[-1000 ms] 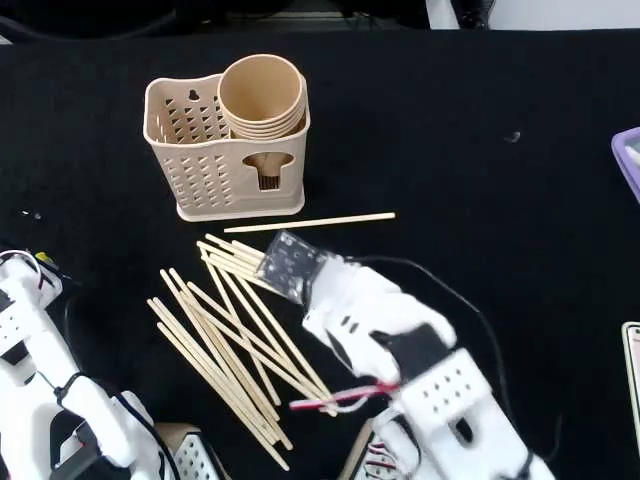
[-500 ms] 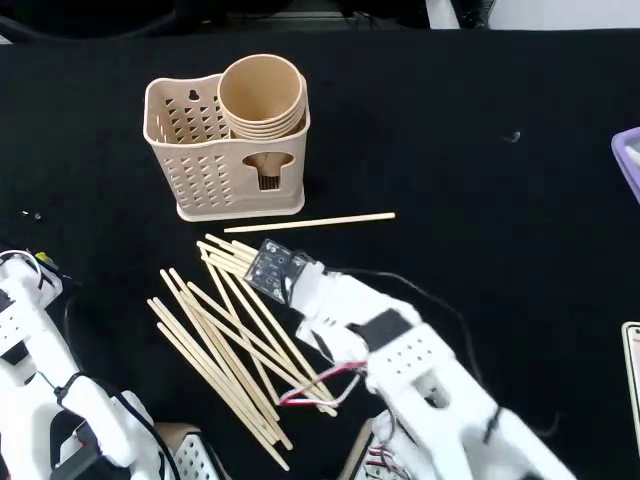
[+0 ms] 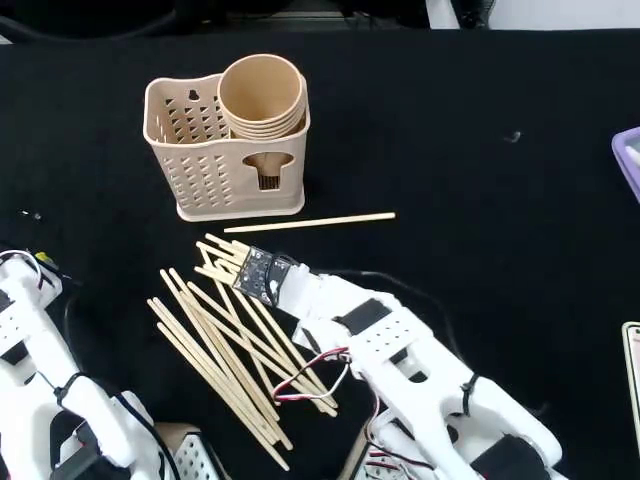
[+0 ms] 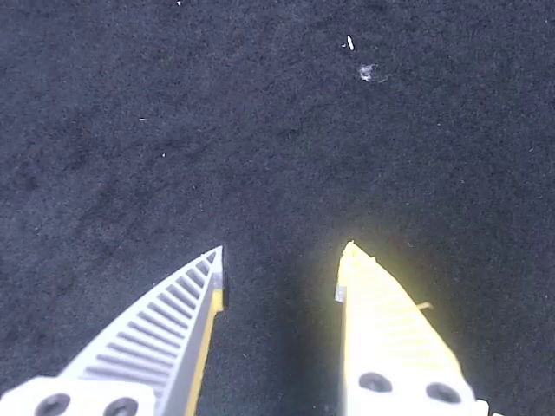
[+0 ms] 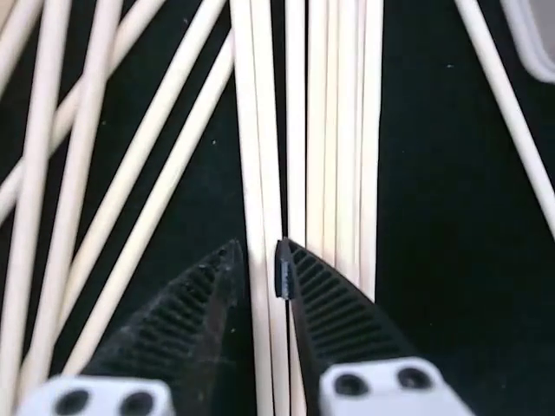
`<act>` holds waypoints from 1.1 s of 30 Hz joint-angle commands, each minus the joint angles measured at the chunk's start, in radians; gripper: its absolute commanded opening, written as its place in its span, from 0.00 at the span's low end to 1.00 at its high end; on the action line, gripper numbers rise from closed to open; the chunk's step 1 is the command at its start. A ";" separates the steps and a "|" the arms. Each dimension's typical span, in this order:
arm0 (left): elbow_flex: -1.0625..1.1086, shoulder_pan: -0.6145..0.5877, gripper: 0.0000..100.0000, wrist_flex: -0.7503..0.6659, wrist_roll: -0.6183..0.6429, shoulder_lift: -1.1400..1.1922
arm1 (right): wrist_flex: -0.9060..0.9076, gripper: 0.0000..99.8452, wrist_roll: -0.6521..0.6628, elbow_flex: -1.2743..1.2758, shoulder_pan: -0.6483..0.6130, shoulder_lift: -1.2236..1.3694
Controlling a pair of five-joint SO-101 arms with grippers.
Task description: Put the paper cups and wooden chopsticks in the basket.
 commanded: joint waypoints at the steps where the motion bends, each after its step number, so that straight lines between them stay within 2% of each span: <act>1: -0.010 0.005 0.22 -0.015 0.000 -0.018 | 0.002 0.08 0.009 -0.050 -0.018 0.007; 6: -0.010 0.005 0.22 -0.015 0.000 -0.018 | 0.006 0.14 0.008 -0.045 -0.035 0.008; 10: -0.010 0.005 0.22 -0.015 0.000 -0.018 | 0.006 0.08 0.008 -0.039 -0.095 0.010; 16: -0.010 0.005 0.22 -0.015 0.000 -0.018 | 0.008 0.02 0.008 -0.039 -0.101 0.010; 23: -0.010 0.005 0.22 -0.015 0.000 -0.018 | 0.008 0.13 0.006 -0.031 -0.100 0.010; 28: -0.010 0.005 0.22 -0.015 0.000 -0.018 | -0.002 0.13 0.006 -0.036 -0.097 0.005; 33: -0.010 0.005 0.22 -0.015 0.000 -0.018 | -0.043 0.13 0.006 -0.054 -0.020 0.010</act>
